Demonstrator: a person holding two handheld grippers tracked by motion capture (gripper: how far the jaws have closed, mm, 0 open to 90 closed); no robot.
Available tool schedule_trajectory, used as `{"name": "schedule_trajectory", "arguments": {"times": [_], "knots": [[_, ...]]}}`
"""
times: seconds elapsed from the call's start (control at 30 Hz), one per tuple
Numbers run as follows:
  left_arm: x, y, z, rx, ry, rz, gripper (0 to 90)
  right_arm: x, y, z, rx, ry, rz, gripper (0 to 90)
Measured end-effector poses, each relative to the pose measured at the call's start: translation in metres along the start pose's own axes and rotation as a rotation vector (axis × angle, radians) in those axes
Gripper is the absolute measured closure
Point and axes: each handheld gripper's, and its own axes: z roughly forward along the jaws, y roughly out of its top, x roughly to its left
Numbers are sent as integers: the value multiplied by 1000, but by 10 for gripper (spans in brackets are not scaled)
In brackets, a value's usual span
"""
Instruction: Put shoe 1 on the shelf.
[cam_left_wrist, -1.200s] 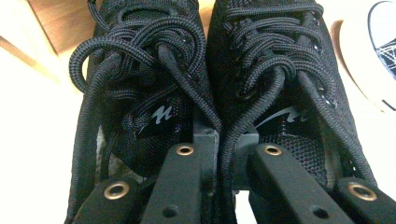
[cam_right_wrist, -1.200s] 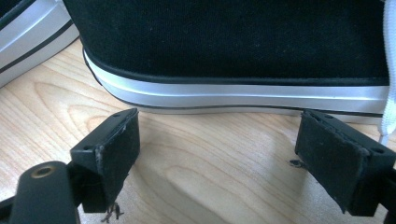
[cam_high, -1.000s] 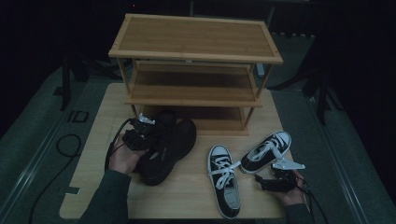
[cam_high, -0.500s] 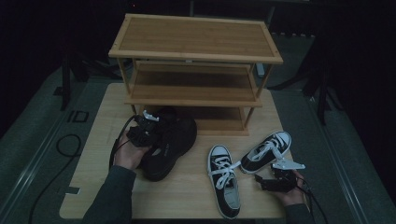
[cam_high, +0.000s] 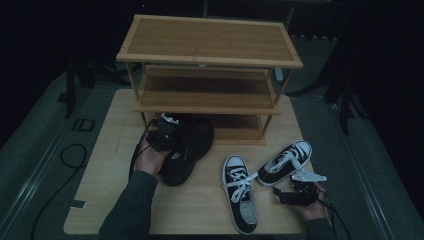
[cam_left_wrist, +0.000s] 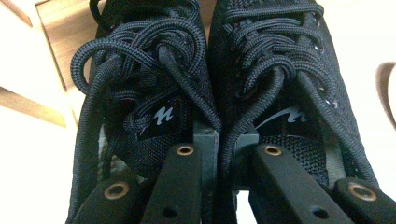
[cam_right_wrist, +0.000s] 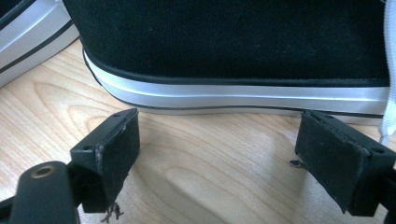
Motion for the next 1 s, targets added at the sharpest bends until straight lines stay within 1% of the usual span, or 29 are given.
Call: {"name": "schedule_trajectory", "arguments": {"times": [0.1,0.13,0.17,0.23,0.3,0.33,0.37,0.4,0.5,0.53,0.57,0.6,0.67,0.73,0.77,0.8,0.83,0.87,0.9,0.93,0.97,1.0], "knots": [[-2,3,3,1,8,-1,849,0,0,0,1,0,-1,138],[-4,6,6,-3,22,-2,849,0,0,0,0,0,-4,138],[-4,6,6,-3,22,-2,849,0,0,0,0,0,-4,138],[-8,8,13,-22,45,-2,849,0,0,0,0,1,-1,138],[-9,9,16,-24,50,-5,848,0,0,0,0,1,-1,138],[-12,12,20,-23,66,-9,848,0,0,0,0,1,-2,138],[-12,12,20,-23,66,-9,848,0,0,0,0,1,-2,138],[-15,15,24,-28,80,-15,848,0,0,0,0,1,-5,138],[-17,18,26,-31,86,-16,847,0,0,0,0,2,-5,138],[-18,20,29,-38,92,-27,847,-1,0,0,0,2,-6,138],[-18,20,29,-38,92,-27,847,-1,0,0,0,2,-6,138],[-19,22,32,-48,106,-37,847,-1,0,0,1,3,-6,138],[-20,23,34,-53,120,-56,847,-1,0,0,1,2,-6,138],[-21,25,36,-55,135,-67,846,-1,0,0,1,3,-6,138],[-21,25,36,-55,135,-67,846,-1,0,0,0,3,-6,138],[-21,25,38,-62,140,-80,846,-1,0,0,1,2,-7,138],[-21,25,38,-62,140,-80,846,-1,0,0,1,2,-7,138],[-23,26,39,-68,152,-93,846,-1,0,0,0,3,-7,138],[-23,26,39,-68,152,-93,846,-1,0,0,0,3,-7,138],[-25,27,41,-73,167,-120,846,-1,0,0,1,3,-7,138],[-25,27,41,-73,167,-120,845,-1,0,0,1,3,-7,138],[-27,28,43,-80,185,-151,841,-1,0,0,1,3,-6,138]]}}
